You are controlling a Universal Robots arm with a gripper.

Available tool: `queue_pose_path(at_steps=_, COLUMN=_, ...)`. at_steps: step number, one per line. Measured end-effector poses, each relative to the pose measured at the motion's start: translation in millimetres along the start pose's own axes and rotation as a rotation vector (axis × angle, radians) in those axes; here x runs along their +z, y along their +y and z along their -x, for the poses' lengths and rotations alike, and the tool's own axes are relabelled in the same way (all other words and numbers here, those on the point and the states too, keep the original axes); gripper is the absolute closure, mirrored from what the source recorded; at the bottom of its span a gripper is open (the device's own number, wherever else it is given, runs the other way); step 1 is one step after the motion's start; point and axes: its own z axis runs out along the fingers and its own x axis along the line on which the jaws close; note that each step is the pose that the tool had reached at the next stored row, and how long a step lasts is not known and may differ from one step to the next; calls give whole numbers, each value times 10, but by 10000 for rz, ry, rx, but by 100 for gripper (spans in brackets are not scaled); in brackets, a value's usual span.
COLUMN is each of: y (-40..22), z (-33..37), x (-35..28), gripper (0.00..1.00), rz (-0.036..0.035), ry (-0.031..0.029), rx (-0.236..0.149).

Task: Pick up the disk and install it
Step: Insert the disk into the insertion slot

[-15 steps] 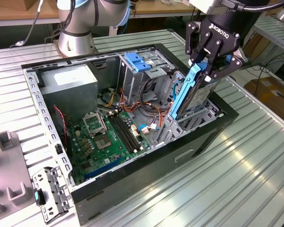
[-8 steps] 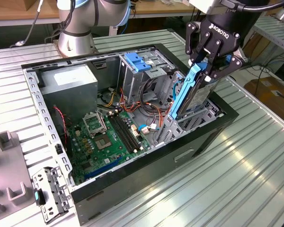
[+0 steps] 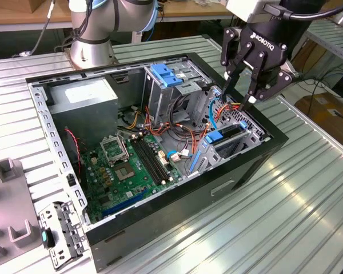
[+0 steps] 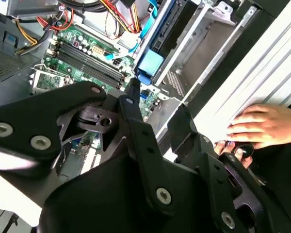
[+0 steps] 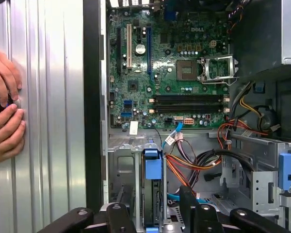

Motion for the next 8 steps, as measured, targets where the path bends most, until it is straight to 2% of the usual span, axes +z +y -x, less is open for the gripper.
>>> queue_pose_path(at_steps=5, y=0, z=1, x=98, gripper=51, rz=0, ry=0, rx=0)
queue_pose_path(at_steps=6, y=0, z=1, x=130, gripper=58, rz=0, ry=1, rx=0)
queue_pose_path(at_steps=7, y=1, z=1, x=164, gripper=70, rz=0, ry=1, rx=0)
queue_pose_path(at_steps=8, y=1, z=1, x=183, gripper=70, rz=0, ry=1, rx=0)
